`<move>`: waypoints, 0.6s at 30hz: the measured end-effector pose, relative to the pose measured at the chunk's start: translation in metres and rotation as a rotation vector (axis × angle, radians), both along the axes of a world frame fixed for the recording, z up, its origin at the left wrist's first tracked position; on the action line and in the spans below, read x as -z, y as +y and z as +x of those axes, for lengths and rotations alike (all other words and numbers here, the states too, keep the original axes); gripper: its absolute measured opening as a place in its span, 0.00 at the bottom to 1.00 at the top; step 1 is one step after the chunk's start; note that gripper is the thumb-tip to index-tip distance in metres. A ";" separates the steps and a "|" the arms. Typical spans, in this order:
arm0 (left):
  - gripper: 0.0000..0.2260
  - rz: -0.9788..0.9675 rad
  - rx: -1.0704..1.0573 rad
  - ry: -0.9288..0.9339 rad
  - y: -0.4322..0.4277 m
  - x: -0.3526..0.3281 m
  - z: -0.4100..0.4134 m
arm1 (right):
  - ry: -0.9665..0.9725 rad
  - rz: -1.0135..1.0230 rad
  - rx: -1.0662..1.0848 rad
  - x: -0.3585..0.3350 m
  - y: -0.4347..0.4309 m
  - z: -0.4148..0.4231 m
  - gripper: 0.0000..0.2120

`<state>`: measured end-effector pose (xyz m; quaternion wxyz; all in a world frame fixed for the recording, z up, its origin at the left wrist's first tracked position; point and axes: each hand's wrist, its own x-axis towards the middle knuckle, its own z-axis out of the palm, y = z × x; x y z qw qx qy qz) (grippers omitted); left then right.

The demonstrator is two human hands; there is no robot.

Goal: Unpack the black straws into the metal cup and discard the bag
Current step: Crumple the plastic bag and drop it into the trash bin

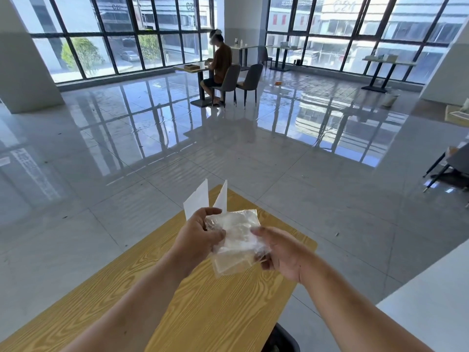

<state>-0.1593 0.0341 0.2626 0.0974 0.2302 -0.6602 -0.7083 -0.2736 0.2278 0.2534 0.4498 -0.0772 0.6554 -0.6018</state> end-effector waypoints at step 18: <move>0.14 0.436 -0.052 -0.060 0.023 0.035 -0.014 | -0.190 -0.471 0.203 0.014 -0.009 0.000 0.22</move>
